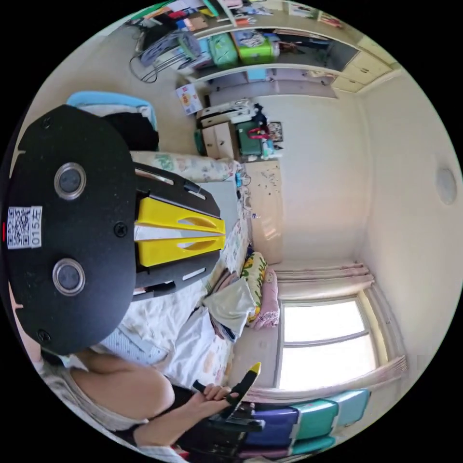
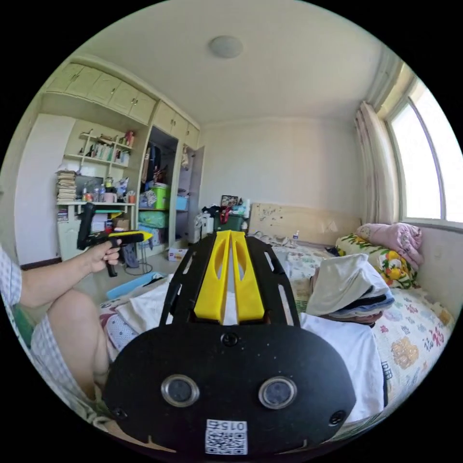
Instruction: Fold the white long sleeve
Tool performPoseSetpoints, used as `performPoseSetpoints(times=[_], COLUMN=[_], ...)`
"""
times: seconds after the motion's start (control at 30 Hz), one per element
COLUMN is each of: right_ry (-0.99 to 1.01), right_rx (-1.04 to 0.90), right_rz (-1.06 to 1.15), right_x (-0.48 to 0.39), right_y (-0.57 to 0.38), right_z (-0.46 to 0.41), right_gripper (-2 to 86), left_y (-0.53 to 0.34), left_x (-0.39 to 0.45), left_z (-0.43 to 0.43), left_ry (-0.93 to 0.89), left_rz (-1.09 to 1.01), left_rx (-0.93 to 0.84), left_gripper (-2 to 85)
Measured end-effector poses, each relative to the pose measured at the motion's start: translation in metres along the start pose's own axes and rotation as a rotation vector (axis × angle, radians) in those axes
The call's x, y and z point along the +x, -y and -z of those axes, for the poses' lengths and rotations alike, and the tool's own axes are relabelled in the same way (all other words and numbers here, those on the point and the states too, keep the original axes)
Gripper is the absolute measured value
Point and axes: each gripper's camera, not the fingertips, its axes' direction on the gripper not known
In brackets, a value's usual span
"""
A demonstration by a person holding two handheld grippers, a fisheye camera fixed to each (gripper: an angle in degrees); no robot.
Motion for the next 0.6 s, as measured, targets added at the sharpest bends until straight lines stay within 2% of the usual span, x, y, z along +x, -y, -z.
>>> performPoseSetpoints(times=[0.07,0.17,0.3,0.37,0.53,0.6], right_ry=[0.182,0.344,0.384,0.435,0.573,0.564], right_rx=[-0.139,-0.31,-0.415,-0.504,-0.668,-0.717], right_rz=[0.086,0.202,0.279,0.358,0.487,0.525], right_x=[-0.019,-0.052,-0.094,-0.122,-0.164,-0.175], right_y=[0.041,0.084,0.128,0.155,0.204,0.217], right_z=[-0.016,-0.055,-0.115,-0.164,-0.247,-0.274], right_gripper=[-0.9,-0.5,3.9,6.4,8.1,9.3], left_y=[0.003,0.0,-0.01,-0.022,-0.031,-0.042], left_x=[-0.011,-0.036,-0.086,-0.123,-0.175,-0.193], left_z=[-0.016,-0.041,-0.086,-0.112,-0.144,-0.163], left_ry=[0.02,0.103,0.078,0.001,0.114,0.068], left_rz=[0.108,0.252,0.5,0.679,0.704,0.732], left_rx=[-0.086,-0.148,-0.263,-0.295,-0.36,-0.391], left_gripper=[0.2,0.3,0.3,0.1,1.0,2.8])
